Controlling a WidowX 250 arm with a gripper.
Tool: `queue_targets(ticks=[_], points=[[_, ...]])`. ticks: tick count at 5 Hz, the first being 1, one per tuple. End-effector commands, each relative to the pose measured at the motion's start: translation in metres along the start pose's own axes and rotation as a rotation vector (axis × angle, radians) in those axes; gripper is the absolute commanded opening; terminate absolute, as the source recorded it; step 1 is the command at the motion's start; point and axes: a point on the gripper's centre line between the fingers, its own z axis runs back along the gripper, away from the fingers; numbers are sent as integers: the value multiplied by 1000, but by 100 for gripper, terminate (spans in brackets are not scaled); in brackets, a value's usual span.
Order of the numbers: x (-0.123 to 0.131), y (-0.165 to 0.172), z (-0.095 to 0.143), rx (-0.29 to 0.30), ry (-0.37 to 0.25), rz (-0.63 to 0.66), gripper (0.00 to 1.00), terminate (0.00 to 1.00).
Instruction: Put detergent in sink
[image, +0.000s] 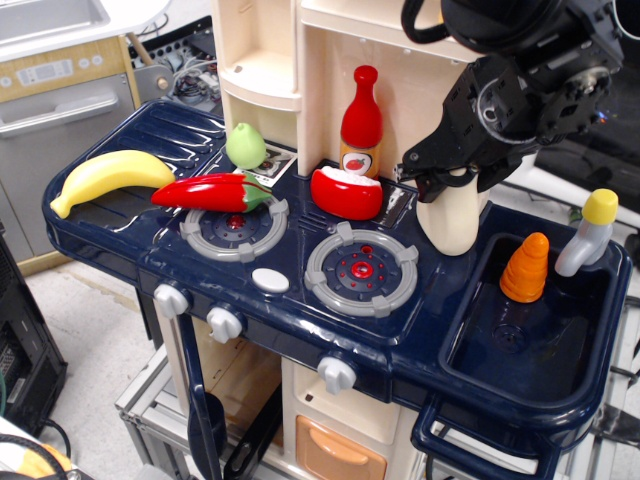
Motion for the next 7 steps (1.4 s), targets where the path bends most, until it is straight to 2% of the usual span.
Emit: queue_targets(ticks=[1,2,3,5,6,7], points=[[15,-16,37,46,35,48,0,0],[9,-17,72,133,97,75,0,0],[-14,-29,82,142,113,155,0,0],[-46,-27,79,148,125,156,0,0],[-52,-21,68,139,89,103,0,0],[-52,-21,68,139,89,103,100,100]])
